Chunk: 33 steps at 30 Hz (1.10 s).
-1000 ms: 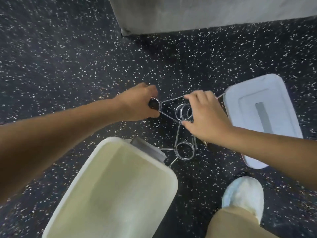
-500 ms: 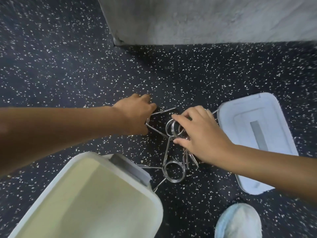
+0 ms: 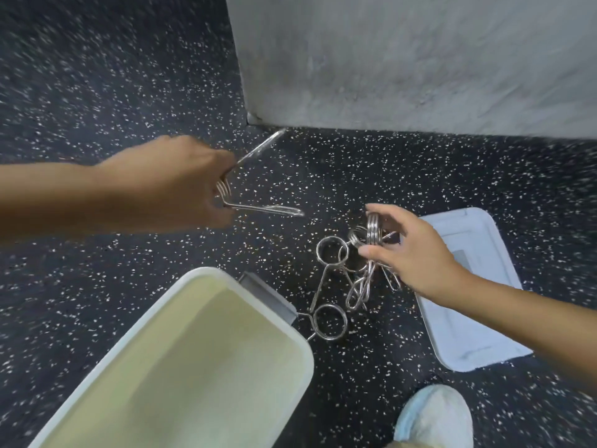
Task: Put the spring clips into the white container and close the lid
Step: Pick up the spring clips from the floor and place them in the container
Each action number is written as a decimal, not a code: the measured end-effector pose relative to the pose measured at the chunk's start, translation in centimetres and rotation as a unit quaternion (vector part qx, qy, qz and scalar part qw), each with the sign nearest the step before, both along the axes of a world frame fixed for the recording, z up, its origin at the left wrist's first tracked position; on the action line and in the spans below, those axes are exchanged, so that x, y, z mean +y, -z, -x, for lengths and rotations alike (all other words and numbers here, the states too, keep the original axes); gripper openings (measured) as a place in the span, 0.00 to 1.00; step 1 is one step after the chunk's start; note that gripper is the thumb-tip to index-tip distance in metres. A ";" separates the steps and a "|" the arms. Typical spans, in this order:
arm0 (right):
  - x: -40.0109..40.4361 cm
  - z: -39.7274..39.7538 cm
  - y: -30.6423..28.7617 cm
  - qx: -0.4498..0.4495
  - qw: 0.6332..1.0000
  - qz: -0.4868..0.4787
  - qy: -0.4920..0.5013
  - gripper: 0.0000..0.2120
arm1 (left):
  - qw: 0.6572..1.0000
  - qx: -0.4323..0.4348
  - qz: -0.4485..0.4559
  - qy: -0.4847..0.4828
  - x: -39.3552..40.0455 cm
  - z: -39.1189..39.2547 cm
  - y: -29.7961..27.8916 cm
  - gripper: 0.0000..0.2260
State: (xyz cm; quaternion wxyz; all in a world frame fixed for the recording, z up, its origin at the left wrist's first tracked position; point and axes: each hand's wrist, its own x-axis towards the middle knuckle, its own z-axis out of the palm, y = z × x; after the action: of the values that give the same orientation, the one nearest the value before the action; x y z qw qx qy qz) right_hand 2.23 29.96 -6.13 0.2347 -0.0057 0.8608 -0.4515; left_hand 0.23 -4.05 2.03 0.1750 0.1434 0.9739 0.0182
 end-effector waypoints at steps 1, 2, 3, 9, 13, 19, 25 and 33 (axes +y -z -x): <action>0.2 -0.1 -0.3 0.004 1.000 -0.003 0.001 0.31 | 1.000 0.005 -0.012 -0.010 -0.5 -1.4 -0.9 0.17; 0.4 0.0 -0.8 0.006 1.000 -0.006 0.000 0.31 | 1.000 0.009 -0.021 -0.019 -1.1 -2.7 -1.4 0.16; 0.5 0.1 -1.3 0.002 1.000 0.001 0.002 0.31 | 0.999 0.010 -0.030 -0.029 -1.5 -4.1 -1.8 0.15; 1.9 0.7 -3.5 -0.104 0.982 0.128 0.094 0.28 | 0.992 0.025 -0.120 -0.033 -1.8 -11.0 -1.1 0.12; 0.6 0.1 -5.5 -0.187 0.934 0.241 0.185 0.24 | 0.986 0.034 -0.161 0.037 -1.0 -13.4 0.1 0.07; -4.6 -1.4 -8.4 -0.214 0.932 0.260 0.137 0.13 | 0.979 -0.021 -0.199 0.045 -1.1 -18.3 1.8 0.11; -11.1 -3.4 -10.8 -0.177 0.972 0.143 -0.064 0.12 | 0.981 -0.035 -0.170 0.089 -2.6 -21.8 4.8 0.06; -19.5 -8.6 -6.4 -0.081 0.938 -0.022 -0.336 0.09 | 0.986 -0.075 -0.048 0.139 -3.9 -23.8 9.3 0.22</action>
State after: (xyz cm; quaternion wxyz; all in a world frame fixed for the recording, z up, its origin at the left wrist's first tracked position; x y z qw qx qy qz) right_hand 10.83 10.50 0.23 0.4417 -0.2534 0.7963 -0.3265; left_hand 24.06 -7.95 -7.27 0.2414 0.2842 0.9265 0.0506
